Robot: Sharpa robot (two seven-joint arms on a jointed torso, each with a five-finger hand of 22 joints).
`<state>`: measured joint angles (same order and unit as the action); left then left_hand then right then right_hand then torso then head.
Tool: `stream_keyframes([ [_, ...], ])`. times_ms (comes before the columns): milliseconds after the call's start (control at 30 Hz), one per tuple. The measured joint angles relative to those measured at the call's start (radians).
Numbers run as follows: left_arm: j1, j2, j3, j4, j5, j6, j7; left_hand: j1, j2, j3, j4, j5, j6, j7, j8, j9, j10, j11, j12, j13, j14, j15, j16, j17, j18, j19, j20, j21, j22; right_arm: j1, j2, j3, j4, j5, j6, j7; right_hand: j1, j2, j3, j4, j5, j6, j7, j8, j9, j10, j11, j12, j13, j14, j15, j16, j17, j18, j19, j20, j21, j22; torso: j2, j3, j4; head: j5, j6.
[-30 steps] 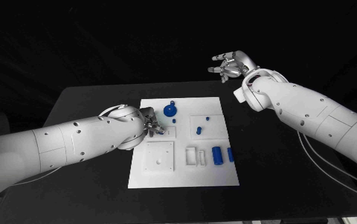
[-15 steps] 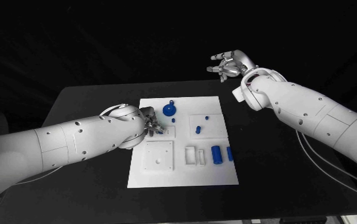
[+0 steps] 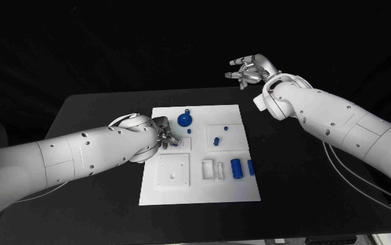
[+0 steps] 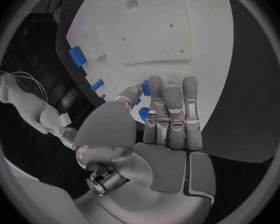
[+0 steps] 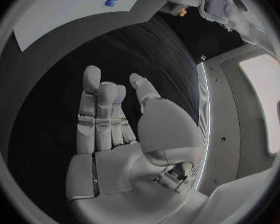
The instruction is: Assemble the parts on the task board
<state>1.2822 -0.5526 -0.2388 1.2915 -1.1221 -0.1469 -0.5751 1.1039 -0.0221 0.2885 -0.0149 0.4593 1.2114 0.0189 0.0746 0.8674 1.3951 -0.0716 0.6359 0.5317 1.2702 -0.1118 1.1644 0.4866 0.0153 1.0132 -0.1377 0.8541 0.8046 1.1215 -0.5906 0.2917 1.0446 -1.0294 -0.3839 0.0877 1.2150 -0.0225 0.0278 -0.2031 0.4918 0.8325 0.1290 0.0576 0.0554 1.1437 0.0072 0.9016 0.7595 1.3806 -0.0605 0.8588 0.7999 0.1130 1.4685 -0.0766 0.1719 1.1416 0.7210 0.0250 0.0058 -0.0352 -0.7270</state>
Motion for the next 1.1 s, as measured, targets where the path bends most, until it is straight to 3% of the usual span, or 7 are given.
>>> stream_keyframes([
  [133,0.000,0.001,0.000,-0.003,0.001,0.003,0.001,0.003,-0.003,0.004,0.004,-0.016,-0.003,-0.005,-0.005,-0.063,0.000,0.000,0.000,0.001,0.000,0.000,-0.001,-0.002,0.000,0.006,0.006,-0.012,-0.007,0.000,0.000,0.000,-0.001,0.000,0.000,0.000,-0.004,0.004,0.000,0.000,0.000,0.000,0.000,0.000,0.000,0.000,0.000,0.000,0.000,0.000,0.000,0.000,0.000,0.000,0.000,0.000,0.000,-0.002,-0.001,-0.0007,0.0005,-0.001,0.000],
  [267,0.000,0.001,0.001,-0.005,0.003,0.005,0.001,-0.012,-0.020,0.039,-0.022,-0.120,-0.019,-0.021,-0.004,-0.154,-0.019,0.000,0.000,0.006,0.000,0.000,-0.007,-0.010,0.000,0.009,0.009,-0.039,-0.027,0.000,-0.001,0.000,-0.001,0.000,0.001,0.000,-0.004,0.004,0.000,0.000,0.000,-0.008,0.000,0.000,0.000,0.000,0.000,0.000,-0.001,0.000,0.000,0.000,0.000,0.000,0.000,0.000,0.000,-0.003,-0.001,-0.0011,0.0005,-0.001,0.000],
  [367,0.001,0.000,0.001,-0.005,0.005,0.006,0.002,-0.033,-0.041,0.072,-0.052,-0.161,-0.023,-0.018,-0.005,-0.226,-0.031,0.006,0.008,0.011,-0.005,0.005,-0.011,-0.014,0.000,0.013,0.013,-0.053,-0.039,0.000,-0.001,0.000,-0.001,0.000,0.001,0.000,-0.004,0.004,0.000,0.000,0.000,-0.009,-0.002,0.000,0.000,0.000,0.000,0.000,-0.001,0.000,0.000,0.000,-0.001,0.000,0.000,0.000,0.000,-0.003,-0.001,-0.0012,0.0004,-0.001,0.001],
  [567,0.000,-0.006,0.001,-0.004,0.008,0.010,0.002,-0.023,-0.101,0.051,0.030,-0.216,-0.013,-0.012,-0.010,-0.316,-0.043,0.000,0.015,0.011,-0.009,0.009,-0.011,-0.024,0.000,0.016,0.016,-0.070,-0.052,-0.001,-0.003,0.000,-0.001,0.000,0.001,-0.001,-0.004,0.004,0.000,0.000,0.000,-0.017,0.000,0.000,0.000,0.000,0.000,0.000,-0.001,0.000,0.000,-0.004,-0.001,0.000,0.000,0.000,0.000,-0.005,-0.001,-0.0012,0.0002,-0.001,0.002],
  [733,-0.001,-0.013,0.001,-0.002,0.010,0.010,0.003,-0.025,-0.112,0.037,0.060,-0.225,-0.011,-0.010,-0.006,-0.337,-0.047,0.003,0.019,0.006,-0.009,0.009,-0.011,-0.030,0.000,0.016,0.016,-0.072,-0.052,-0.004,-0.004,0.000,-0.001,0.000,0.002,-0.001,-0.004,0.004,0.000,0.000,0.000,-0.017,0.000,0.000,0.000,0.000,0.000,0.000,-0.001,0.000,0.000,-0.004,-0.001,0.000,0.000,0.000,0.000,-0.005,-0.001,-0.0019,-0.0006,-0.002,0.003],
  [1033,-0.001,-0.030,0.006,-0.001,0.012,0.017,0.003,-0.058,-0.145,0.009,0.104,-0.298,-0.015,-0.006,-0.006,-0.339,-0.054,0.010,0.019,0.004,-0.016,0.016,-0.011,-0.037,0.000,0.020,0.020,-0.079,-0.054,-0.009,-0.006,0.000,-0.001,0.000,0.004,-0.003,-0.004,0.004,0.000,0.000,0.000,-0.017,0.000,0.000,0.000,0.000,0.000,0.000,-0.002,0.000,0.000,-0.004,-0.002,0.000,0.000,0.000,0.000,-0.008,-0.001,-0.0024,-0.0012,-0.002,0.008],
  [1100,-0.001,-0.033,0.008,-0.001,0.014,0.018,0.003,-0.068,-0.154,-0.017,0.121,-0.286,-0.013,-0.004,-0.005,-0.338,-0.054,0.010,0.023,0.003,-0.016,0.016,-0.011,-0.038,0.000,0.020,0.020,-0.079,-0.055,-0.009,-0.006,0.000,-0.001,0.000,0.004,-0.004,-0.004,0.004,0.000,0.000,0.000,-0.017,0.000,0.000,0.000,0.000,0.000,0.000,-0.002,0.000,0.000,-0.004,-0.002,0.000,0.000,0.000,0.000,-0.008,-0.001,-0.0024,-0.0012,-0.002,0.010],
])
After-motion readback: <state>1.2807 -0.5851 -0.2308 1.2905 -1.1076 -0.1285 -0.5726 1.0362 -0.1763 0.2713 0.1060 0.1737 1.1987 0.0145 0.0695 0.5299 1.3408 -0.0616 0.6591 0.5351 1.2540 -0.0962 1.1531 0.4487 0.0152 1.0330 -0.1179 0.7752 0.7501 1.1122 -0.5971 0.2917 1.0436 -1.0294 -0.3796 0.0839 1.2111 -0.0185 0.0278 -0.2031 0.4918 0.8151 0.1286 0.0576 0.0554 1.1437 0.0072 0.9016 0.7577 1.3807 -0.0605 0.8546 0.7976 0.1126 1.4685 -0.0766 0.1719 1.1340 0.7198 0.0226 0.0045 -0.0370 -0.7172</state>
